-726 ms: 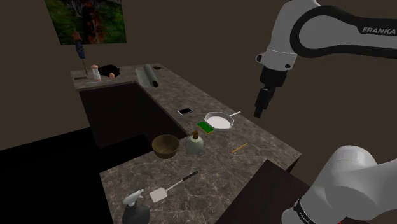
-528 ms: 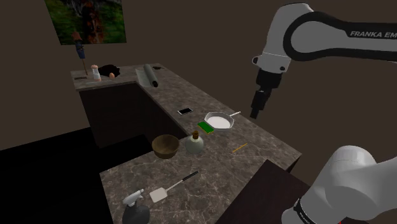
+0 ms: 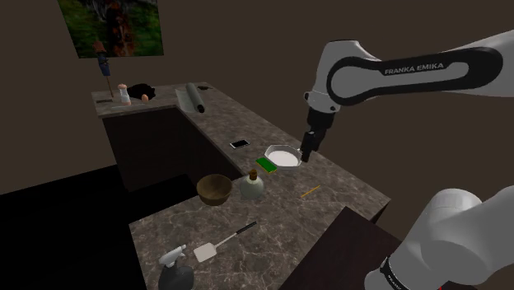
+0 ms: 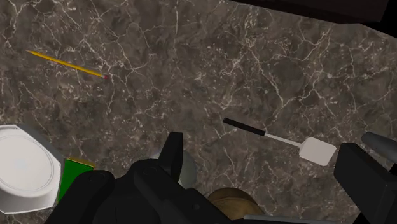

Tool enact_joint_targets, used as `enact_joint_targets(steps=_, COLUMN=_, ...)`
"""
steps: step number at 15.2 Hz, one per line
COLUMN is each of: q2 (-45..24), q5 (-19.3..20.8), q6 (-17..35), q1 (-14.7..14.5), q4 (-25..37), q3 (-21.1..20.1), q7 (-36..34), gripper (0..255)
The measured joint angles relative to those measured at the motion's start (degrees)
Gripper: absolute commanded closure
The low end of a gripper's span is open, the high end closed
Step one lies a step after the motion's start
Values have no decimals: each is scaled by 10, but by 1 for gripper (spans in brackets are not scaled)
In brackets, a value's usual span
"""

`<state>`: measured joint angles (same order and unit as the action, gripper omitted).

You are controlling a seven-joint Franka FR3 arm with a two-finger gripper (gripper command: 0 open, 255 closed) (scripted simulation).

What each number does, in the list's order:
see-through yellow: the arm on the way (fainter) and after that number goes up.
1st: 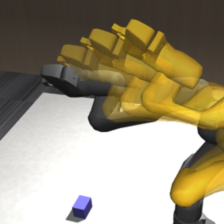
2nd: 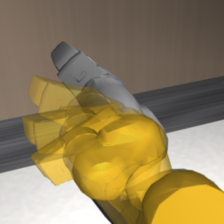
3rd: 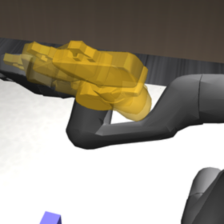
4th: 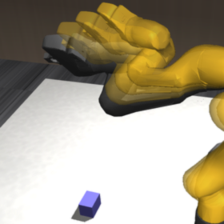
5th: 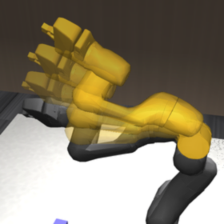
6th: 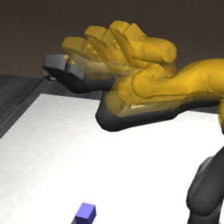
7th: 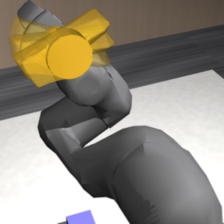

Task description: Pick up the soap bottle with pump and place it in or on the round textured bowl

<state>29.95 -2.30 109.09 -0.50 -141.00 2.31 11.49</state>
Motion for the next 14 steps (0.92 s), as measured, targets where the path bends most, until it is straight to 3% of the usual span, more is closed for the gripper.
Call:
enact_joint_targets(steps=8, q2=-171, q5=1, q6=136, q1=2, q4=40, q3=12, q7=23, gripper=0)
enact_joint_targets(steps=14, q2=-307, q5=-7, q6=211, q1=3, q4=104, q3=17, q7=38, gripper=0)
